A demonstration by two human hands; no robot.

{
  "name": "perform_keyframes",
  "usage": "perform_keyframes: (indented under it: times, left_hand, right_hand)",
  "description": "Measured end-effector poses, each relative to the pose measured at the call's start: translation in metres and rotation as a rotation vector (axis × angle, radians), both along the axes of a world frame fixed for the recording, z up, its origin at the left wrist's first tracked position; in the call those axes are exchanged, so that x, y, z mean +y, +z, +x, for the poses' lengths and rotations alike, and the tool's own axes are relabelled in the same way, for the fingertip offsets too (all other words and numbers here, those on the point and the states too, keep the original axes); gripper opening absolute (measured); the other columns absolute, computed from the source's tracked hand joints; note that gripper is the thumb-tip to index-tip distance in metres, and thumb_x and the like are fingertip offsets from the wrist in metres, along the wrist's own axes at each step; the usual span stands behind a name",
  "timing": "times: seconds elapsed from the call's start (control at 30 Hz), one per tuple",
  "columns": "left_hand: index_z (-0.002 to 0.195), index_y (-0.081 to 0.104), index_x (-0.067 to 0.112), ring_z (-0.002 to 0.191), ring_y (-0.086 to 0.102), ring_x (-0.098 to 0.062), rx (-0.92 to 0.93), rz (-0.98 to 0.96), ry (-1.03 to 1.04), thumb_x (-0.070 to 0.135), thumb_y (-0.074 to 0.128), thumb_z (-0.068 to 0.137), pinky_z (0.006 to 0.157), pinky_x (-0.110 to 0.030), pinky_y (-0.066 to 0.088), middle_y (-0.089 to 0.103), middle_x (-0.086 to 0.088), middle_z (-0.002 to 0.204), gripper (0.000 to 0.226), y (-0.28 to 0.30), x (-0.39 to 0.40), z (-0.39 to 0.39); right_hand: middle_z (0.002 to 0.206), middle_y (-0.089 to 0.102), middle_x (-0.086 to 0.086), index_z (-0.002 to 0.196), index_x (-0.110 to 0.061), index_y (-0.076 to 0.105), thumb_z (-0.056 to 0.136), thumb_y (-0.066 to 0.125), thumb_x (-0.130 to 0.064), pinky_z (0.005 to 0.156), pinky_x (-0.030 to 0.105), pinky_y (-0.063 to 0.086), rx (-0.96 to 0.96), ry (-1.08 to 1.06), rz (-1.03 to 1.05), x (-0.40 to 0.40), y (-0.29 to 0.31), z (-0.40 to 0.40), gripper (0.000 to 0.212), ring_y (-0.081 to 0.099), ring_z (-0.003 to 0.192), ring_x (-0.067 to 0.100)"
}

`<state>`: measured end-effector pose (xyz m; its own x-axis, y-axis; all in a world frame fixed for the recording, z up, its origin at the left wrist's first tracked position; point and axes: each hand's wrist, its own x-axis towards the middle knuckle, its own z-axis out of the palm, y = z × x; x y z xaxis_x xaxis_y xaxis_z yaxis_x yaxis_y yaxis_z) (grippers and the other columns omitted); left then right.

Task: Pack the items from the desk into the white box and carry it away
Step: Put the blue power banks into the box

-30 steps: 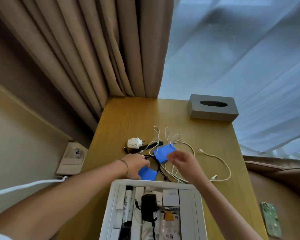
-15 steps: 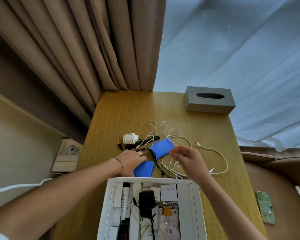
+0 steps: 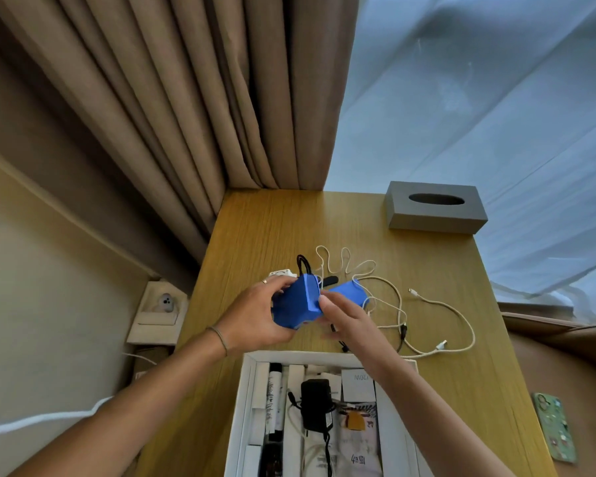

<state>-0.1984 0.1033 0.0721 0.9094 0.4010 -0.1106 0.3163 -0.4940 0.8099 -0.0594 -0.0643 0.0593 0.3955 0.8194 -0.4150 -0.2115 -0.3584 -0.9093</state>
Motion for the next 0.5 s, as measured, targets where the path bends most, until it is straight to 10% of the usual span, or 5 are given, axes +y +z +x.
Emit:
perform_keyframes:
  times: [0.27, 0.5]
  left_hand:
    - [0.128, 0.058, 0.023, 0.11, 0.063, -0.014, -0.207, -0.239, 0.165, 0.007, 0.09, 0.064, 0.093, -0.034, 0.053, 0.069, 0.008, 0.115, 0.074, 0.036, -0.042, -0.024]
    - [0.143, 0.05, 0.016, 0.132, 0.052, -0.016, -0.123, -0.546, -0.06, -0.002, 0.077, 0.077, 0.098, -0.036, 0.053, 0.058, 0.0, 0.141, 0.074, 0.074, -0.024, -0.049]
  right_hand:
    - [0.118, 0.07, 0.012, 0.138, -0.011, 0.057, 0.102, 0.054, -0.037, 0.09, 0.038, 0.057, 0.605, 0.142, 0.135, 0.001, 0.018, -0.015, 0.044, 0.069, 0.097, 0.024]
    - [0.099, 0.07, 0.012, 0.13, -0.009, 0.061, 0.091, 0.063, -0.024, 0.06, 0.025, 0.058, 0.509, 0.02, 0.177, -0.017, 0.034, -0.018, 0.042, 0.07, 0.074, 0.022]
